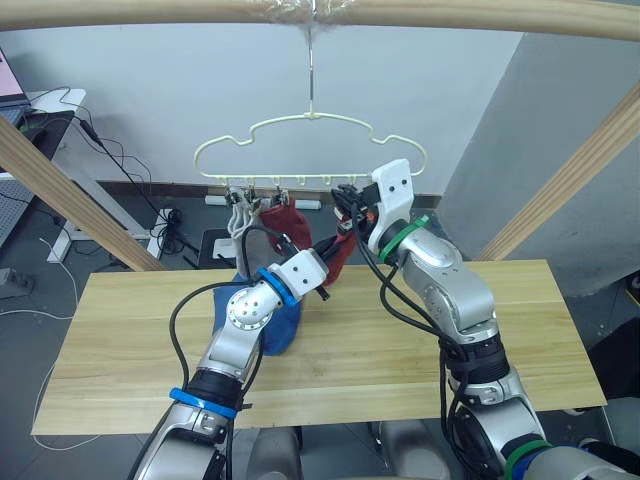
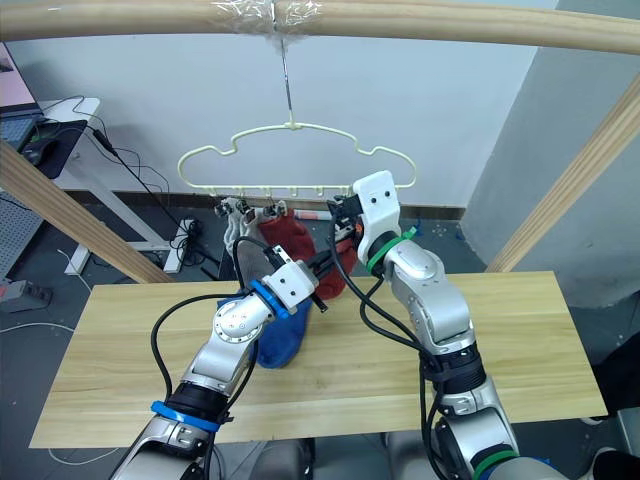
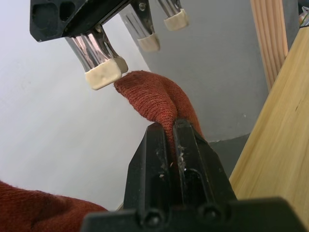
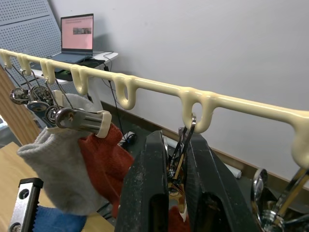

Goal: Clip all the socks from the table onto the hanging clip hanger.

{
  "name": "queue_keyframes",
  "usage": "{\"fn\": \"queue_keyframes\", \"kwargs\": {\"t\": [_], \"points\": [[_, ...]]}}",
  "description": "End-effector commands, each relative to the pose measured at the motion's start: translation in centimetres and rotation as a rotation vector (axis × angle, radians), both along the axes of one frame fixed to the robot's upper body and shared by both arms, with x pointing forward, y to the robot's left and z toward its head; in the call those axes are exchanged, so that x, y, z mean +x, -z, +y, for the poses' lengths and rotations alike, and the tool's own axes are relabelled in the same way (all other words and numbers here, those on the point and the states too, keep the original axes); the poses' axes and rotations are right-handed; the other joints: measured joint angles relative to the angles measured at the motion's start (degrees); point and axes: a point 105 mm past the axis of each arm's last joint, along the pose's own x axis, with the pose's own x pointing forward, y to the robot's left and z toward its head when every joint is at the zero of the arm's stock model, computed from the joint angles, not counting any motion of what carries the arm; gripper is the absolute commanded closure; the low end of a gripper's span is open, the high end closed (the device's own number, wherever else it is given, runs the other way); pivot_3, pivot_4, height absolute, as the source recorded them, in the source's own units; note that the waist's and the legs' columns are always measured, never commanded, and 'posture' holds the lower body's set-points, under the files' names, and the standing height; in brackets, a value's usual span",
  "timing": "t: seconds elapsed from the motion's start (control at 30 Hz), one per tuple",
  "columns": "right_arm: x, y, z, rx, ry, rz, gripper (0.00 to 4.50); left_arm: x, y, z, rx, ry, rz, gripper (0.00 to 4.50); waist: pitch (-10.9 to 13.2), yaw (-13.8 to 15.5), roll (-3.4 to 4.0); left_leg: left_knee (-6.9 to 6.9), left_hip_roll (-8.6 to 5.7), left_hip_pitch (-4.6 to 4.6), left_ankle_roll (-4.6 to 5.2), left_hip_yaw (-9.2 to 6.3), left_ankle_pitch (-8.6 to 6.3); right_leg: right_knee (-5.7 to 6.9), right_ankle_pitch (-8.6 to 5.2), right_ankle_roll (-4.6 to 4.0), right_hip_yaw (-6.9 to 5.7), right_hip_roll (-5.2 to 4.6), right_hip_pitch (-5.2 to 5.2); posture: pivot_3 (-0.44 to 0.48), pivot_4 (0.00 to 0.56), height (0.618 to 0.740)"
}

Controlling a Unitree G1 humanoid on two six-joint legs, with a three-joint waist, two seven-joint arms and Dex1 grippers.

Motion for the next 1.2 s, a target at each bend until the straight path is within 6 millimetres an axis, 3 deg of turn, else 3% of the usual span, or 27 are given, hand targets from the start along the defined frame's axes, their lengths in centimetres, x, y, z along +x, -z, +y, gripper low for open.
{"fn": "queue_keyframes", "kwargs": {"t": [0.03, 1.2], "points": [[-0.5, -1.0, 0.4, -0.009, -0.008, -0.068, 4.41, -0.2, -1.8, -0.7, -0.019, 0.021, -0.068, 4.5, 0.0, 0.0, 0.0, 0.0, 0.0, 0.0, 0.0, 0.0, 0.0, 0.0, 0.0, 0.0, 0.0, 0.0, 0.0, -0.113, 0.248, 0.74], [-0.4, 0.2, 0.3, -0.092, 0.004, -0.071, 4.41, 0.1, -3.7, -1.2, -0.025, -0.008, -0.152, 4.5, 0.0, 0.0, 0.0, 0.0, 0.0, 0.0, 0.0, 0.0, 0.0, 0.0, 0.0, 0.0, 0.0, 0.0, 0.0, -0.108, 0.244, 0.74]]}}
